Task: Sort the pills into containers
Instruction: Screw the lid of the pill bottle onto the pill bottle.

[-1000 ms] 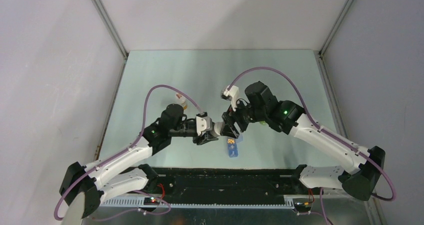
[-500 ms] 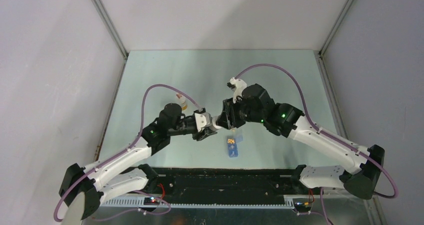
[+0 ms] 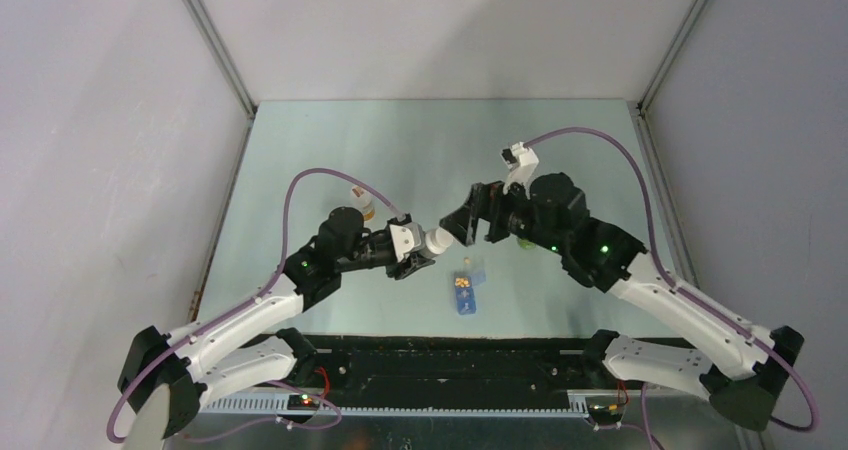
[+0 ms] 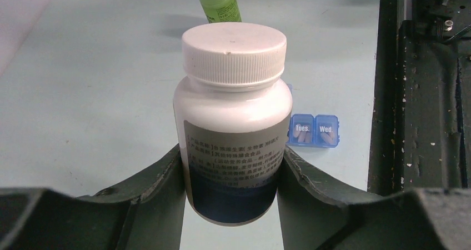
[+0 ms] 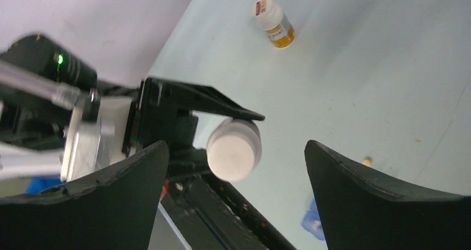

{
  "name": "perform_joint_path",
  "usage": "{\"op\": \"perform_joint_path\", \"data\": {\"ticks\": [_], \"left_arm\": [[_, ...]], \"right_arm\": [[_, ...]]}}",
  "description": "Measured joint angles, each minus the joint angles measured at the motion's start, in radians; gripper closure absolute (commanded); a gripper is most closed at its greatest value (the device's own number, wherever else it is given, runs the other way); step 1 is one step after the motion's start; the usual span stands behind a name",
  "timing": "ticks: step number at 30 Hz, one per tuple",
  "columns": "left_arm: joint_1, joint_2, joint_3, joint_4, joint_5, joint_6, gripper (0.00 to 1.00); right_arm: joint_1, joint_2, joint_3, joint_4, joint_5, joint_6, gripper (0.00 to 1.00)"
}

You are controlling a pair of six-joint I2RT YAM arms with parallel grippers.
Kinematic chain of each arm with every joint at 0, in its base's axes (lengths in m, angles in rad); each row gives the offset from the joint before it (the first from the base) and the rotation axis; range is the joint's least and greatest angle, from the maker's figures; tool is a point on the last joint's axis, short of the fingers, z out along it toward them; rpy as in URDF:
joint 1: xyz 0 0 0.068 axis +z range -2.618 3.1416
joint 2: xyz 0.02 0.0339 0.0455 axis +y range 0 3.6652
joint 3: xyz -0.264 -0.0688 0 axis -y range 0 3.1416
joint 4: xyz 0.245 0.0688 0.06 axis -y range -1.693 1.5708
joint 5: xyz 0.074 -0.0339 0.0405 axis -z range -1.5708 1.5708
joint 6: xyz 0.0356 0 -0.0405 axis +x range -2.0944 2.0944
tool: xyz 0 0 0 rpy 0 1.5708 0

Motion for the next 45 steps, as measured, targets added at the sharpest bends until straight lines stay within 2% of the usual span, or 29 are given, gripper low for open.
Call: {"op": "perform_joint_path", "data": {"ticks": [4, 8, 12, 18, 26, 29, 30, 33, 35, 36, 38, 41, 45], "left_arm": [[0.0, 0.001, 0.0, -0.001, 0.012, 0.0, 1.0], [0.0, 0.002, 0.0, -0.011, 0.059, 0.002, 1.0], [0.0, 0.002, 0.0, -0.018, 0.127, 0.003, 1.0], [0.0, 0.002, 0.0, -0.022, 0.203, 0.003, 1.0], [0.0, 0.013, 0.018, -0.037, 0.249, 0.008, 1.0], [0.0, 0.022, 0.033, -0.045, 0.256, 0.012, 1.0], [0.0, 0.024, 0.036, -0.05, 0.255, 0.013, 1.0], [0.004, 0.029, 0.04, -0.056, 0.242, 0.011, 1.0], [0.009, 0.029, 0.04, -0.066, 0.227, 0.003, 1.0], [0.011, 0.031, 0.042, -0.071, 0.222, 0.002, 1.0], [0.012, 0.031, 0.042, -0.073, 0.21, -0.004, 1.0], [0.012, 0.031, 0.042, -0.071, 0.177, -0.021, 1.0], [0.011, 0.031, 0.041, -0.063, 0.109, -0.048, 1.0]], "right_arm": [[-0.05, -0.06, -0.023, -0.05, -0.221, -0.228, 0.08], [-0.021, -0.047, -0.023, -0.15, -0.359, -0.472, 0.09], [-0.005, 0.005, -0.008, -0.229, -0.38, -0.634, 0.12], [-0.009, 0.04, 0.008, -0.236, -0.38, -0.715, 0.18], [-0.01, 0.048, 0.012, -0.183, -0.438, -0.72, 0.27], [-0.01, 0.059, 0.013, -0.147, -0.462, -0.709, 0.39], [-0.009, 0.063, 0.014, -0.139, -0.467, -0.703, 0.47], [-0.006, 0.076, 0.014, -0.119, -0.472, -0.665, 0.61], [-0.005, 0.079, 0.014, -0.118, -0.451, -0.644, 0.77], [-0.006, 0.083, 0.014, -0.114, -0.436, -0.611, 0.89], [-0.006, 0.088, 0.014, -0.111, -0.411, -0.549, 1.0], [0.002, 0.099, 0.018, -0.103, -0.35, -0.429, 1.0], [0.03, 0.119, 0.03, -0.088, -0.188, -0.174, 1.0]]}}
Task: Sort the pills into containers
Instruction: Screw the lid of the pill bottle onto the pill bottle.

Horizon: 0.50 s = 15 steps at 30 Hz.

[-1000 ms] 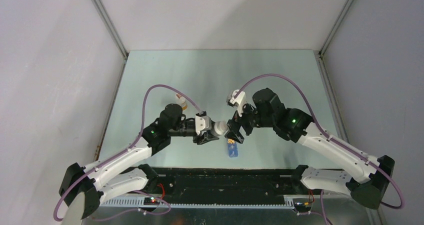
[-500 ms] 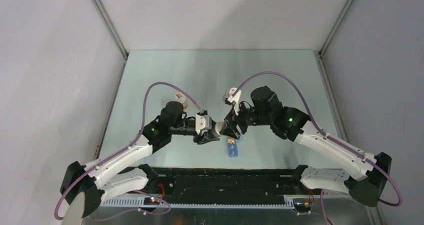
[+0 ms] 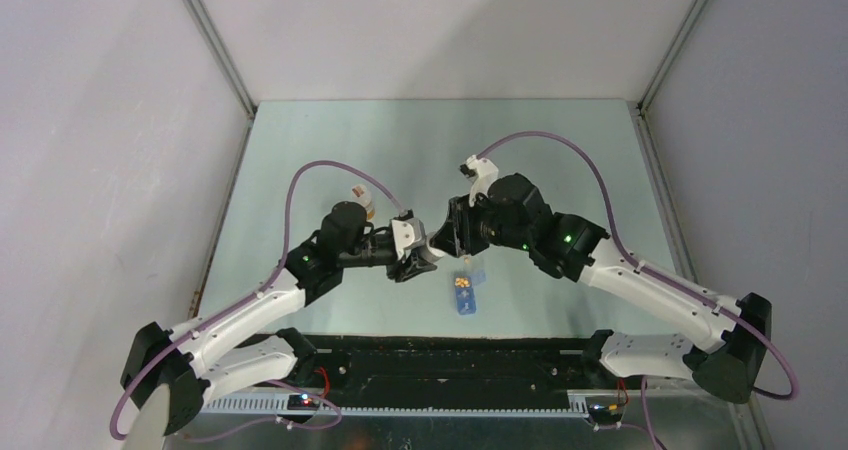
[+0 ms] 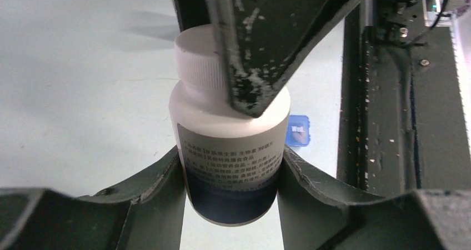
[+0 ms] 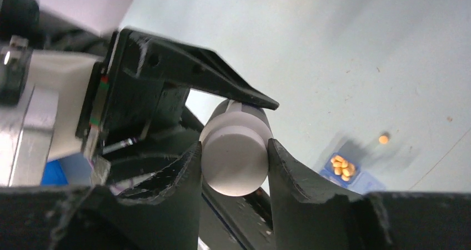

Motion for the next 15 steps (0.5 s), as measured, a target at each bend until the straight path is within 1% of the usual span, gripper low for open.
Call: {"op": "perform_joint_path", "data": {"ticks": [2, 3, 4, 5, 7, 8, 11, 15], "left_arm": [[0.0, 0.0, 0.0, 0.009, -0.029, -0.005, 1.0], [-0.001, 0.0, -0.002, 0.018, -0.044, -0.006, 1.0], [-0.002, -0.002, -0.005, 0.027, -0.057, -0.009, 1.0], [-0.003, -0.003, -0.005, 0.035, -0.065, -0.008, 1.0], [-0.007, -0.007, -0.007, 0.052, -0.092, -0.002, 1.0], [-0.008, -0.008, -0.008, 0.055, -0.097, -0.001, 1.0], [-0.01, -0.009, -0.008, 0.061, -0.109, 0.001, 1.0], [-0.01, -0.009, -0.008, 0.06, -0.112, 0.008, 1.0]], "right_arm": [[0.017, 0.004, 0.0, 0.01, 0.088, 0.118, 0.75], [0.023, 0.004, 0.0, 0.015, 0.122, 0.16, 0.46], [0.029, 0.004, 0.0, 0.023, 0.156, 0.205, 0.35], [0.031, 0.004, 0.0, 0.032, 0.177, 0.243, 0.19], [0.031, 0.004, 0.0, 0.062, 0.199, 0.292, 0.1], [0.028, 0.002, 0.0, 0.074, 0.204, 0.296, 0.09], [0.007, -0.014, 0.0, 0.084, 0.186, 0.253, 0.11], [-0.039, -0.08, -0.002, 0.065, 0.091, 0.108, 0.16]]}}
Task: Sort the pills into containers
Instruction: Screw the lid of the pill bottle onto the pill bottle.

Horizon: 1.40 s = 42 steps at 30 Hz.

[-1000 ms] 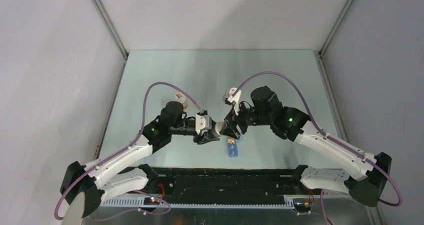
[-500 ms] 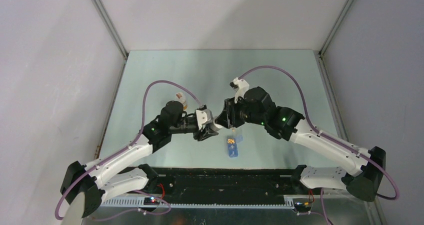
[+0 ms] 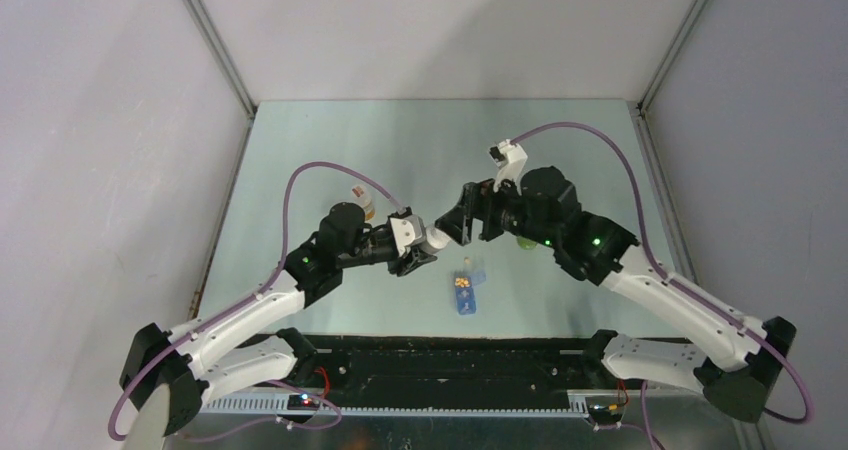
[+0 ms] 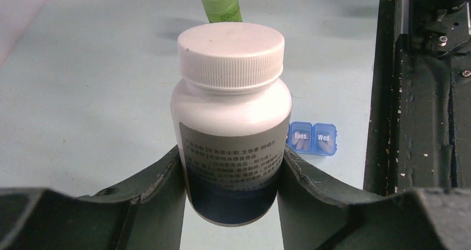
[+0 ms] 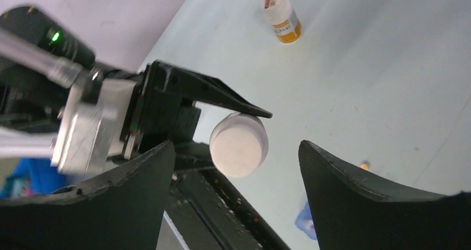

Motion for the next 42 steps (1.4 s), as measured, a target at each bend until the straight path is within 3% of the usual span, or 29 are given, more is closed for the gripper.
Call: {"op": "perform_joint_path", "data": {"ticks": [8, 16, 24, 34, 38, 42], "left_arm": [[0.0, 0.0, 0.0, -0.014, 0.049, 0.011, 1.0], [0.0, 0.01, 0.0, -0.057, 0.115, 0.034, 1.0], [-0.001, 0.013, 0.001, -0.088, 0.157, 0.052, 1.0], [-0.001, 0.013, 0.005, -0.107, 0.162, 0.06, 1.0], [-0.001, 0.013, 0.005, -0.107, 0.162, 0.061, 1.0], [-0.001, 0.013, 0.005, -0.107, 0.159, 0.06, 1.0]], "right_arm": [[-0.026, -0.04, 0.0, -0.099, -0.217, -0.344, 0.19], [-0.046, 0.017, 0.003, -0.152, -0.279, -0.478, 0.34], [-0.062, 0.08, 0.063, -0.174, -0.33, -0.504, 0.24], [-0.058, 0.087, 0.064, -0.207, -0.365, -0.531, 0.21], [-0.05, 0.098, 0.064, -0.223, -0.365, -0.543, 0.32], [-0.043, 0.101, 0.064, -0.225, -0.377, -0.547, 0.49]]}}
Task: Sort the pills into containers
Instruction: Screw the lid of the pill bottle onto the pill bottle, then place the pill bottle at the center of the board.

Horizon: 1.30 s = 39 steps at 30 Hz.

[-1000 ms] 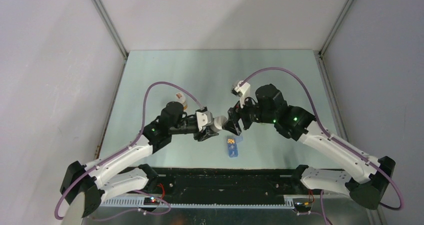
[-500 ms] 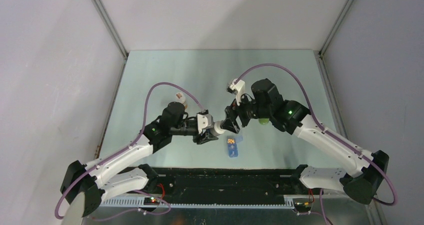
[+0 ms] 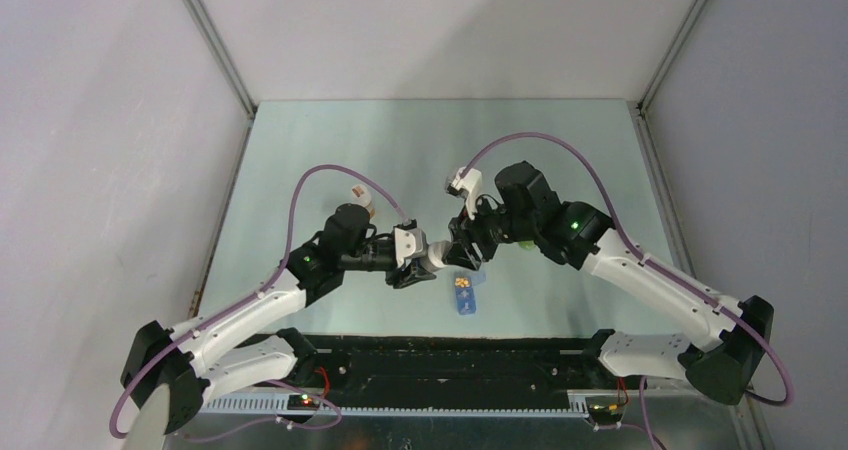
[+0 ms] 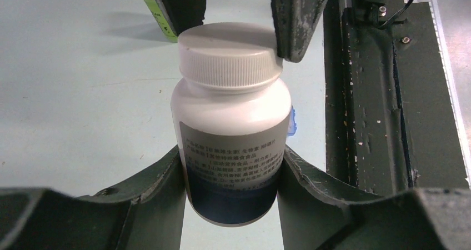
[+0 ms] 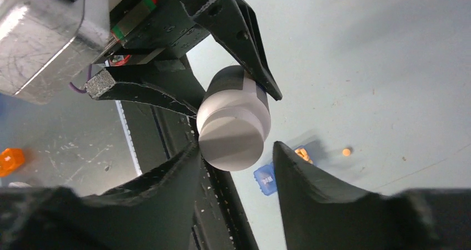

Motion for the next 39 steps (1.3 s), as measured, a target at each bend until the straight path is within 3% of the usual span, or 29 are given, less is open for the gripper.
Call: {"op": "perform_joint_path", "data": {"ticks": [1, 7, 13, 23, 25, 26, 28, 31, 36, 39], "left_arm": [[0.0, 0.0, 0.0, 0.0, -0.002, 0.0, 1.0], [0.0, 0.0, 0.0, -0.001, -0.006, 0.0, 1.0], [0.0, 0.0, 0.0, -0.007, -0.058, -0.002, 1.0], [0.0, -0.037, -0.018, 0.024, -0.185, -0.009, 1.0], [0.0, -0.048, -0.024, 0.039, -0.202, -0.01, 1.0], [0.0, -0.051, -0.026, 0.045, -0.209, -0.01, 1.0], [0.0, -0.056, -0.027, 0.05, -0.219, -0.011, 1.0], [0.0, -0.06, -0.027, 0.065, -0.238, -0.011, 1.0], [0.0, -0.061, -0.027, 0.092, -0.265, -0.019, 0.94], [0.0, -0.061, -0.028, 0.101, -0.269, -0.026, 0.88]], "right_arm": [[0.002, 0.0, 0.0, 0.001, -0.004, 0.0, 0.55], [0.014, 0.001, 0.0, 0.008, -0.01, 0.018, 0.65], [0.052, 0.017, 0.002, 0.047, 0.091, 0.14, 0.98], [0.15, 0.029, 0.004, 0.133, 0.442, 0.481, 1.0], [0.156, 0.029, 0.005, 0.143, 0.485, 0.536, 0.76], [0.158, 0.029, 0.005, 0.147, 0.498, 0.552, 0.52], [0.158, 0.029, 0.005, 0.151, 0.512, 0.579, 0.24], [0.156, 0.029, 0.006, 0.146, 0.533, 0.595, 0.06], [0.154, 0.053, 0.006, 0.132, 0.531, 0.579, 0.07], [0.158, 0.093, 0.006, 0.132, 0.514, 0.574, 0.23]]}}
